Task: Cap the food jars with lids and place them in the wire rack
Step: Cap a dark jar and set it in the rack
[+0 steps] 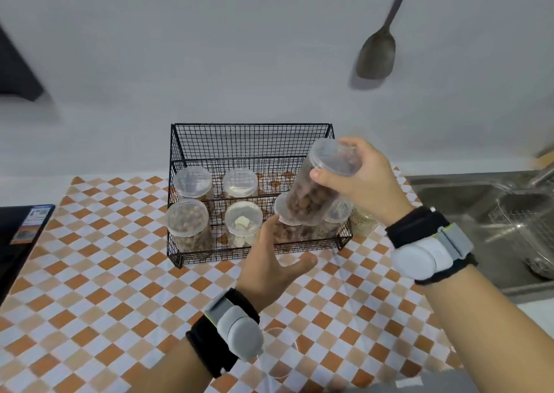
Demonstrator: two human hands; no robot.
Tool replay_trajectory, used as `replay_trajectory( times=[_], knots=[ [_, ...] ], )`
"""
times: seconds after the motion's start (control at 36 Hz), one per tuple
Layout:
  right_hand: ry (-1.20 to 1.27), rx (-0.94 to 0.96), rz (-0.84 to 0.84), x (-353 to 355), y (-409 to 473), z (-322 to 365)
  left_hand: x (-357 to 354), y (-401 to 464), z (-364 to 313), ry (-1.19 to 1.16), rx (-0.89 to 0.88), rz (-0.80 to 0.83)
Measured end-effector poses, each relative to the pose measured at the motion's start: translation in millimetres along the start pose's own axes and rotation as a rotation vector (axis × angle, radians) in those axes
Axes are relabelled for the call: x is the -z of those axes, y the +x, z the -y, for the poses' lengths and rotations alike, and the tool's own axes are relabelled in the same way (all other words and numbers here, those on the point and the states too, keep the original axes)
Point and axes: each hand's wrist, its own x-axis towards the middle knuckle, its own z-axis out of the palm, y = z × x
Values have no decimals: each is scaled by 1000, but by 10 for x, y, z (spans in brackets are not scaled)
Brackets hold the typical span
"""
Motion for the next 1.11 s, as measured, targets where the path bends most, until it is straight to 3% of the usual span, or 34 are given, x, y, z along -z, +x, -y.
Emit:
replay_trajectory(
  times=[1.11],
  knots=[
    [-214,-84,112,-838,1080,-218,8,82,287,40,156,76]
  ],
)
